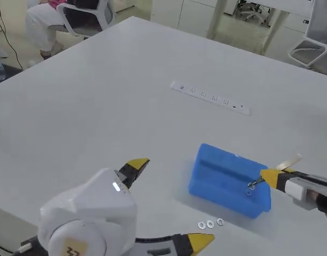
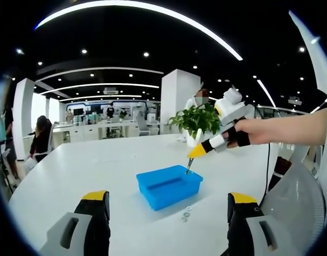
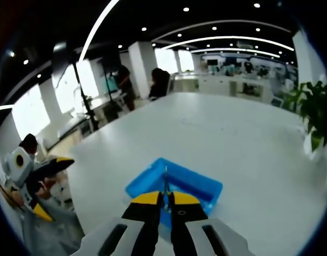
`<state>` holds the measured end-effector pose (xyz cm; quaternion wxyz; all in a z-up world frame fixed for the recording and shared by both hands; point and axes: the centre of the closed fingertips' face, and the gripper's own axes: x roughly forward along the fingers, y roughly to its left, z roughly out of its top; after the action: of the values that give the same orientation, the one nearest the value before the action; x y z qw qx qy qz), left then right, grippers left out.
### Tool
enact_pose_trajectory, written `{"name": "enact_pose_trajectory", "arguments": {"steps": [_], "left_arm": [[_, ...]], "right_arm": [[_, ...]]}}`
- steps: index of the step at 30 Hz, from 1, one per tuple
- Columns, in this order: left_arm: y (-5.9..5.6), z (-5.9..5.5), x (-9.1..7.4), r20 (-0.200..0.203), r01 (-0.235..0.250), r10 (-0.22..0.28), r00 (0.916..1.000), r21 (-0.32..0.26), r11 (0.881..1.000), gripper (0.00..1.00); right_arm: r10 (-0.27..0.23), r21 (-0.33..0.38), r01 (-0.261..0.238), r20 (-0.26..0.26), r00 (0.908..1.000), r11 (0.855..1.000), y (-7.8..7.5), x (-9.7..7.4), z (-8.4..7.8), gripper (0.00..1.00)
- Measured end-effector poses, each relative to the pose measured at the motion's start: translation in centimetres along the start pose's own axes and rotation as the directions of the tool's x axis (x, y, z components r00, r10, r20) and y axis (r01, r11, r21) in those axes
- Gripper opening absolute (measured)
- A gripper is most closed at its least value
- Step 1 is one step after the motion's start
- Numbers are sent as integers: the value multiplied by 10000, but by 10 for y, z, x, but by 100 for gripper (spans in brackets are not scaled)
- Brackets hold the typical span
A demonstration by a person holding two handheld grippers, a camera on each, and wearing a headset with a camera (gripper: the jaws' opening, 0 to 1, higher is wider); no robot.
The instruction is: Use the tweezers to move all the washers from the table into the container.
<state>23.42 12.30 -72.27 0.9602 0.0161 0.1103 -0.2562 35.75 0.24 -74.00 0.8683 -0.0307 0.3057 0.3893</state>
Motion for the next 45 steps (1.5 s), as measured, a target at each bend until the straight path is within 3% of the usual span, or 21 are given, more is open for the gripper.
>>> {"name": "enact_pose_trajectory", "arguments": {"steps": [3, 11, 20, 30, 45], "left_arm": [[-1, -1, 1, -76, -9, 9, 10000, -68, 10000, 93], [-6, -3, 2, -228, 219, -221, 9995, -93, 9997, 93], [-2, 1, 0, 33, 47, -46, 10000, -248, 9997, 93], [-4, 0, 0, -63, 153, -155, 9999, -296, 9994, 92], [-5, -3, 0, -190, 247, -252, 9995, -250, 9994, 90]], "right_arm": [[95, -32, -94, 35, 9999, 10000, -6, 8, 2, 4], [212, -588, -233, -358, 9991, 9980, -6, 18, -5, 4], [300, -624, -327, -439, 9986, 9975, -10, 28, -3, 4], [758, -603, -820, -987, 9922, 9948, -14, 43, -18, 3], [740, -433, -810, -1438, 9868, 9958, -36, 58, -23, 3]]}}
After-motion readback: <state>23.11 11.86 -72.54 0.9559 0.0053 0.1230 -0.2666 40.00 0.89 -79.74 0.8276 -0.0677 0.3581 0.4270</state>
